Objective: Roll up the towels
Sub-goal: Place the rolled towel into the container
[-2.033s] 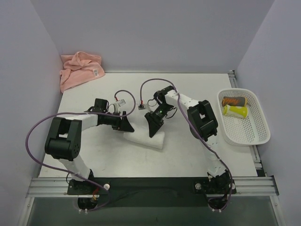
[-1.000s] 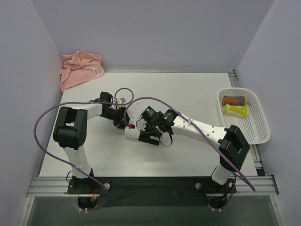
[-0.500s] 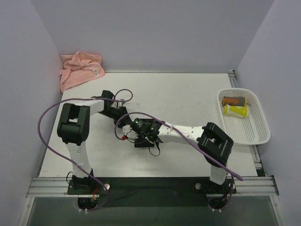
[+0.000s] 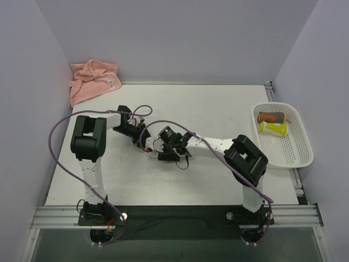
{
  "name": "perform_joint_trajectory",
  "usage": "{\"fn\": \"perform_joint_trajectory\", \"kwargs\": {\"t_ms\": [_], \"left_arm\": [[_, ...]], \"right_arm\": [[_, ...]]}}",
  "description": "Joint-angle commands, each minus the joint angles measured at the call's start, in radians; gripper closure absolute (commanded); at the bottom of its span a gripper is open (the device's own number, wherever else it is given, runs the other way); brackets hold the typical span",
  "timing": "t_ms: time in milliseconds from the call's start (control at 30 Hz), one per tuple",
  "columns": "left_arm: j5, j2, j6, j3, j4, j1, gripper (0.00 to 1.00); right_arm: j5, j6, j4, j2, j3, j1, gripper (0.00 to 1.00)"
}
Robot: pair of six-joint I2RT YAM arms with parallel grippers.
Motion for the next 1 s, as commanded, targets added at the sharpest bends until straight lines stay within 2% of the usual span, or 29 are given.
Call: {"fn": "perform_joint_trajectory", "kwargs": {"t_ms": [0,33,67,100,133,167,267,367,400,467,500,667,800,833,933,967], "left_arm": [[-0.153,0.078,0.061,-0.004,-0.006,0.001,0.84],[-0.144,0.079,0.062,-0.002,-0.006,0.005,0.81],[-0.145,0.075,0.065,0.004,-0.006,0.009,0.72],[-0.147,0.072,0.065,0.006,-0.006,0.013,0.68],[-0.145,0.067,0.070,0.007,-0.006,0.024,0.65],[-0.144,0.052,0.071,0.004,-0.006,0.033,0.59],[-0.136,0.006,0.085,-0.002,-0.002,0.068,0.49],[-0.122,-0.039,0.097,-0.002,-0.002,0.107,0.47],[-0.125,-0.051,0.104,0.001,-0.002,0.116,0.41],[-0.133,-0.094,0.133,0.003,-0.003,0.131,0.38],[-0.148,-0.112,0.145,0.001,0.000,0.133,0.29],[-0.199,-0.250,0.213,-0.036,0.040,0.127,0.15],[-0.205,-0.321,0.233,-0.066,0.063,0.122,0.14],[-0.199,-0.333,0.237,-0.073,0.066,0.121,0.14],[-0.191,-0.378,0.231,-0.105,0.080,0.105,0.14],[-0.191,-0.398,0.229,-0.119,0.084,0.099,0.14]], "right_arm": [[-0.176,0.008,-0.090,0.073,-0.003,-0.071,0.35],[-0.189,0.008,-0.102,0.074,0.000,-0.077,0.42],[-0.209,0.007,-0.107,0.077,0.004,-0.093,0.51],[-0.219,0.008,-0.113,0.074,0.007,-0.097,0.66],[-0.235,0.014,-0.142,0.073,0.013,-0.111,0.72],[-0.265,0.019,-0.157,0.064,0.024,-0.117,0.83],[-0.327,0.043,-0.237,0.012,0.036,-0.140,1.00],[-0.429,0.051,-0.338,-0.057,0.067,-0.166,1.00],[-0.472,0.059,-0.367,-0.073,0.096,-0.186,1.00],[-0.521,0.062,-0.459,-0.113,0.131,-0.215,1.00],[-0.567,0.060,-0.490,-0.125,0.163,-0.250,1.00],[-0.644,0.025,-0.680,-0.206,0.248,-0.356,1.00],[-0.637,-0.033,-0.775,-0.306,0.265,-0.456,1.00],[-0.637,-0.059,-0.823,-0.330,0.267,-0.515,1.00],[-0.654,-0.211,-0.909,-0.433,0.244,-0.631,1.00],[-0.654,-0.299,-0.923,-0.482,0.227,-0.721,1.00]]}}
